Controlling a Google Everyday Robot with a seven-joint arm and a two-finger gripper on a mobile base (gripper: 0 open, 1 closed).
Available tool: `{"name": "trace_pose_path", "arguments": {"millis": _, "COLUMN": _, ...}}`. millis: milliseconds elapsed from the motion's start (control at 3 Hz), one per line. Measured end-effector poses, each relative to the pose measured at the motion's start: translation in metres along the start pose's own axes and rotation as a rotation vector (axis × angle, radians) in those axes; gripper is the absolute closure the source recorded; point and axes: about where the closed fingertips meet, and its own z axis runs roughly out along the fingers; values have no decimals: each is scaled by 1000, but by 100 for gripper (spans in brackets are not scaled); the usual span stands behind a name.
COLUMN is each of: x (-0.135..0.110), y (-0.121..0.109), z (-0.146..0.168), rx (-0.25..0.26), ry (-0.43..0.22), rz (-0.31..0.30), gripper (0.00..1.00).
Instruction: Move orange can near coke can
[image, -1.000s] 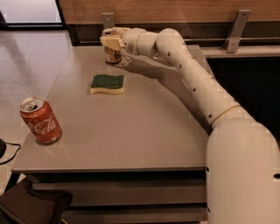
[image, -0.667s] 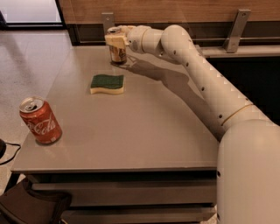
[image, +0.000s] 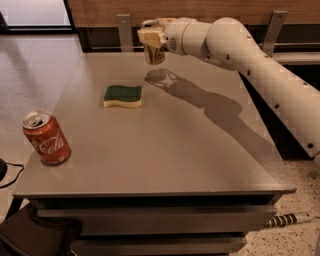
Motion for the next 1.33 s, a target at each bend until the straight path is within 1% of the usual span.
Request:
{"name": "trace_pose_path", "arguments": {"millis": 333, "x": -19, "y": 16, "z": -47, "rx": 35, "ry": -42, "rz": 14, "gripper": 100}}
{"name": "trace_pose_path", "arguments": {"millis": 667, "x": -30, "y": 45, "z": -92, "rx": 48, "ry": -107, "rz": 29, "gripper": 100}}
{"name": "trace_pose_path", "arguments": {"millis": 1000, "x": -38, "y": 85, "z": -109, "rx": 39, "ry": -134, "rz": 26, "gripper": 100}}
{"name": "trace_pose_path", "arguments": {"millis": 1333, "x": -29, "y": 148, "z": -108, "rx": 1, "ry": -140, "rz": 30, "gripper": 100}}
